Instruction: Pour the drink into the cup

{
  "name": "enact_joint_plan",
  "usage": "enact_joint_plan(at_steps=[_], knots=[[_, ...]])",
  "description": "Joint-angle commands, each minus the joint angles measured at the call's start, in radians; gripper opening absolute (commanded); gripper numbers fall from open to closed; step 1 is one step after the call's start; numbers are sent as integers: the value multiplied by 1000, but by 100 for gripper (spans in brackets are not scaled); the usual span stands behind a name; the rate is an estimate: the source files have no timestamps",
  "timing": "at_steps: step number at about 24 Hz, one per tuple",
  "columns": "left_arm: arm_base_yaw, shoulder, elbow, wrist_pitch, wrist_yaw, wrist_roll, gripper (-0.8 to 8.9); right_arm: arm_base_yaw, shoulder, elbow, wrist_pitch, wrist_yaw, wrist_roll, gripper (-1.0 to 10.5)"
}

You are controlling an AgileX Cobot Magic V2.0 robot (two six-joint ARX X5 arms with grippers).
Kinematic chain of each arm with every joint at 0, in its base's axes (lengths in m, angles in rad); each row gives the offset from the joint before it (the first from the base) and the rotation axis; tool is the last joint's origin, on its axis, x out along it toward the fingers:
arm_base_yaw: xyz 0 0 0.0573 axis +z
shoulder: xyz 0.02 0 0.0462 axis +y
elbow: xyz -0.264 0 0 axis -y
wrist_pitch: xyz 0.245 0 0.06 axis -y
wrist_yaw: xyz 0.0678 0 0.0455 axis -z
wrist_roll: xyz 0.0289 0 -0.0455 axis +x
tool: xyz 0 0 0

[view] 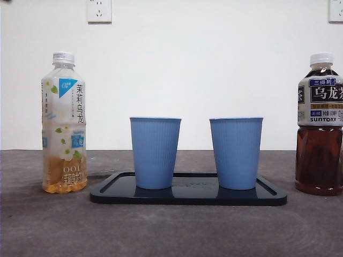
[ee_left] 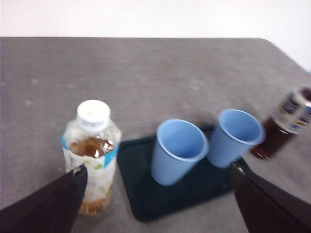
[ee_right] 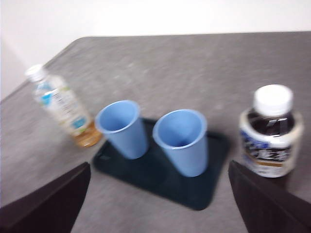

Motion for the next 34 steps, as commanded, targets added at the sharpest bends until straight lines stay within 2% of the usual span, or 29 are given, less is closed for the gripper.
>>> enact_joint_plan(at_steps=[1,5,8,16,17,18,19,20,21,34], knots=[[-9,-18,65,-96,42,51,468,6,1,12,8,-79,-33,457],[-9,-58,113,-214,59,62,468,6,1,21,-4,-192,-35,457],[-9,-93,125,-253,59,61,468,6,1,30,-27,-240,-36,457],[-9,-153,125,-271,59,59,461,6,-1,35,-48,-242,-36,456],[-9,-156,125,-275,59,59,393,6,-1,35,-48,-241,-36,447],[-9,-156,125,-278,59,59,269,6,0,35,-48,-237,-34,366],[-9,-156,125,-283,59,63,105,6,0,35,-51,-231,-27,191],[-9,-156,125,-289,59,62,14,6,0,35,-55,-230,-30,-31],[-9,-156,125,-292,59,62,27,6,0,35,-55,-224,-28,28],[-9,-156,125,-296,59,55,24,6,0,35,-48,-231,-23,24]])
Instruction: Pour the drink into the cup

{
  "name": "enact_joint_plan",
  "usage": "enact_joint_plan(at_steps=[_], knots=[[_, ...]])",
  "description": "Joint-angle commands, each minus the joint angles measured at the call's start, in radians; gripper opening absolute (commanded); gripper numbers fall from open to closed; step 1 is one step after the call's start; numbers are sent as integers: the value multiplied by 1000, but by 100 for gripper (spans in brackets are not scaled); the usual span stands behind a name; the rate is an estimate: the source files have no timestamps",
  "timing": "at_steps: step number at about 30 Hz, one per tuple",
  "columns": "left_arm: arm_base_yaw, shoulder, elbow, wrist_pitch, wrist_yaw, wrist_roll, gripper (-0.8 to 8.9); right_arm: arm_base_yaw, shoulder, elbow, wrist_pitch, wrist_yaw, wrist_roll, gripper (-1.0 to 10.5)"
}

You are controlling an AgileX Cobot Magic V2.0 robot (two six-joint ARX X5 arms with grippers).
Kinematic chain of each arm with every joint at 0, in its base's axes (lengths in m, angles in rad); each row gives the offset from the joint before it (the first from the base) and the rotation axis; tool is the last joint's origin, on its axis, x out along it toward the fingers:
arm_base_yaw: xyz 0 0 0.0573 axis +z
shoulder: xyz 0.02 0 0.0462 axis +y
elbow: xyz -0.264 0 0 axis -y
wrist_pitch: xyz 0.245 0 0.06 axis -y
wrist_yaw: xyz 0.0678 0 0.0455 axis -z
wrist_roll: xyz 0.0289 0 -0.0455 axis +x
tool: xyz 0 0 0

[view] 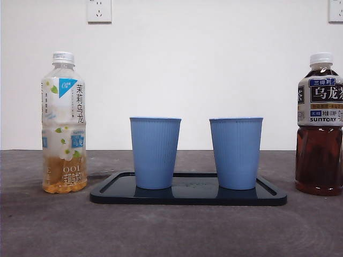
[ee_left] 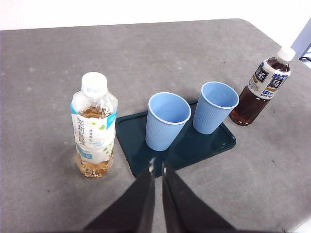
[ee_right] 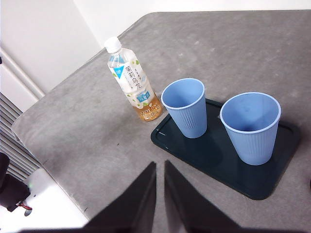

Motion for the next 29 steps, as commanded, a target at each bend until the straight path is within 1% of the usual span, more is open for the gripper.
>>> enact_joint_plan(at_steps=[1,4,6,8,12,14,17,20,24,26,29], knots=[[-7,2,21,6,2,5,24,6,2,17,11,-2,1,24],[-3,0,16,10,2,5,24,6,2,17,11,-2,1,24],[39,-8,9,14,3,5,24,6,2,17,11,-2,1,24],[118,-26,-28,46,3,4,24,6,2,17,11,-2,1,24],[315,-124,-216,208,2,8,24,6,2,17,11,-2,1,24],[397,-185,-334,289,2,11,24,6,2,17,11,-2,1,24],[496,-274,-525,403,2,40,24,6,2,17,11,-2,1,24],[556,-336,-688,510,1,50,24,6,2,17,11,-2,1,24],[602,-395,-856,657,1,65,24,6,2,17,11,-2,1,24],[614,-429,-910,687,1,70,24,6,2,17,11,-2,1,24],[626,-473,-963,715,1,101,24,6,2,17,11,-2,1,24]])
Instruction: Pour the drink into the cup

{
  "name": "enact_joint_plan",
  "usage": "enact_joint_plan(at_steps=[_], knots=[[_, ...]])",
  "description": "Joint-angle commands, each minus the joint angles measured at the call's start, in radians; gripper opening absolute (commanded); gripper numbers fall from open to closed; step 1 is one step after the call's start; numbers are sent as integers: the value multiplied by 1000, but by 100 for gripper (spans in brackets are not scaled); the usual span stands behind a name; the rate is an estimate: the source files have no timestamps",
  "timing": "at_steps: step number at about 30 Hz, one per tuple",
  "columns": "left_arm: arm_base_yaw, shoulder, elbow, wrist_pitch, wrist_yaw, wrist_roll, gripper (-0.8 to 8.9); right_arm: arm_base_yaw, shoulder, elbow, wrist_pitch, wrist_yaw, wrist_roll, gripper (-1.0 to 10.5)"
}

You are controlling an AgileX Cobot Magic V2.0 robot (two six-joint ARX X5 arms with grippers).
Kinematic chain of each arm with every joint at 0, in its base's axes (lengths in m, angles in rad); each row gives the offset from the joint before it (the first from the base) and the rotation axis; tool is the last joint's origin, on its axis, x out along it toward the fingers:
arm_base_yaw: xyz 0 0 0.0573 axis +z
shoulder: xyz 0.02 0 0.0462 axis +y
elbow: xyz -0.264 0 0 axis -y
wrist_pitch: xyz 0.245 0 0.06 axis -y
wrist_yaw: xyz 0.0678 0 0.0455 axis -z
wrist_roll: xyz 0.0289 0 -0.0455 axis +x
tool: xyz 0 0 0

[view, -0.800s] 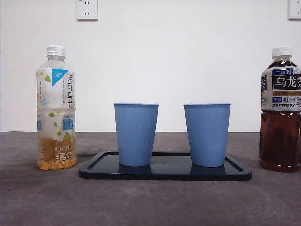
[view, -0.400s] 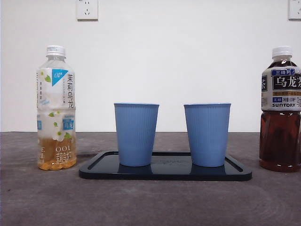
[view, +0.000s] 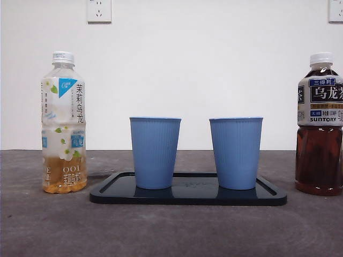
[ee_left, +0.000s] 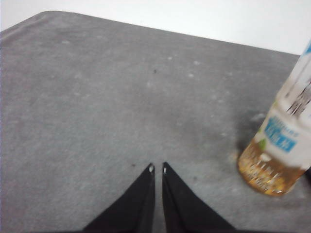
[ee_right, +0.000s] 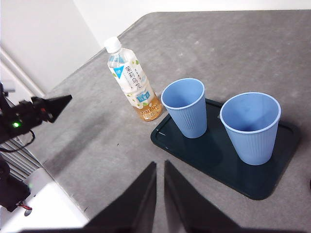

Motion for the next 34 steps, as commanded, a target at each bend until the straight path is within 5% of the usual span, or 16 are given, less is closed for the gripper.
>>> enact_joint_plan(at_steps=[1,8,29,34], knots=[[8,-40,-34,43,1,56,24,6,2,17,11,-2,1,24],[9,-76,-63,39,2,118,24,6,2,17,11,-2,1,24],[9,-76,-63,41,2,105,24,5,1,16,13,1,-2,24],[9,-76,-63,41,2,105,24,-101,-87,-41,31,166,-197,24]])
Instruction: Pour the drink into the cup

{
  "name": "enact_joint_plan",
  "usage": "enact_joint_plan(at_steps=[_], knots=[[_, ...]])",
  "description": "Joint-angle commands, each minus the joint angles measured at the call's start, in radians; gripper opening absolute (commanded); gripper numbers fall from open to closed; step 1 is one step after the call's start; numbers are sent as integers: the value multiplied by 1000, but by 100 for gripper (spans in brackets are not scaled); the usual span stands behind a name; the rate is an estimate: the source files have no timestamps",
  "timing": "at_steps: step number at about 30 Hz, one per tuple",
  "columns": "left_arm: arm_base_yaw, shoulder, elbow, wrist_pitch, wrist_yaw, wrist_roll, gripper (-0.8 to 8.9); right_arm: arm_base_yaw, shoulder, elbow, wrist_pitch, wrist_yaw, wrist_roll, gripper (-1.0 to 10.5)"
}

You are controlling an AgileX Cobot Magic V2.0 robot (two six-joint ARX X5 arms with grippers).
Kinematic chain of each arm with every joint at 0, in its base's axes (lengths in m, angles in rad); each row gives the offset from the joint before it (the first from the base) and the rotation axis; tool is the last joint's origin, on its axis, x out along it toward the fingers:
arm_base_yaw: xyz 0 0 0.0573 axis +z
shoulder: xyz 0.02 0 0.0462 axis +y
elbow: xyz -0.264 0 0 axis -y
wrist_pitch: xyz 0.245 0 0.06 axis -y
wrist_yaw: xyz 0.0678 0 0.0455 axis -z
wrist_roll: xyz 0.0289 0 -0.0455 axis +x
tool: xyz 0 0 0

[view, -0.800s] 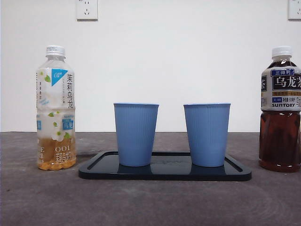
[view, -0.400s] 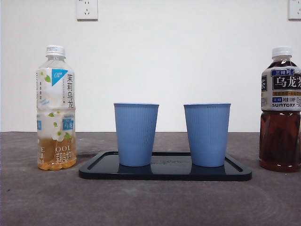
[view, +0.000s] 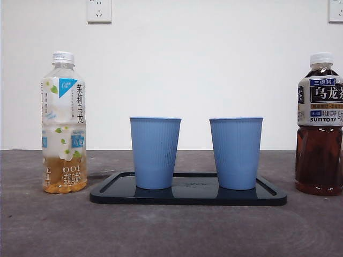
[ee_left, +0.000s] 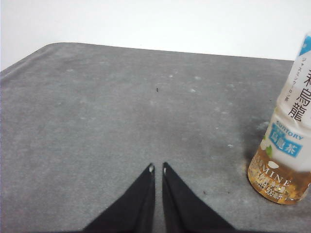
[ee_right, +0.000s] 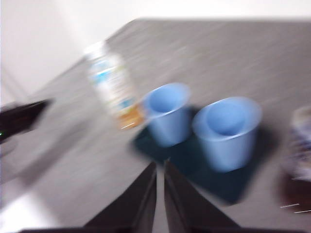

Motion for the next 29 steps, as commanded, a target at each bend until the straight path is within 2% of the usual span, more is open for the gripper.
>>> enact_joint_plan(at_steps=[1,4,6,12,16,22,29], knots=[[2,-1,-20,-6,2,13,24,-68,-69,-56,23,74,-177,24],[2,-1,-20,-6,1,13,24,-143,-171,-208,122,141,-268,24],[2,-1,-20,-6,2,13,24,-185,-246,-336,226,209,-298,24],[2,-1,-20,-6,1,13,24,-264,-388,-617,450,299,-285,24],[2,-1,-20,-6,2,13,24,-286,-413,-719,521,309,-247,24],[2,-1,-20,-6,1,13,24,-305,-431,-815,580,335,-213,24],[2,-1,-20,-6,2,13,24,-320,-431,-817,549,344,-211,24]])
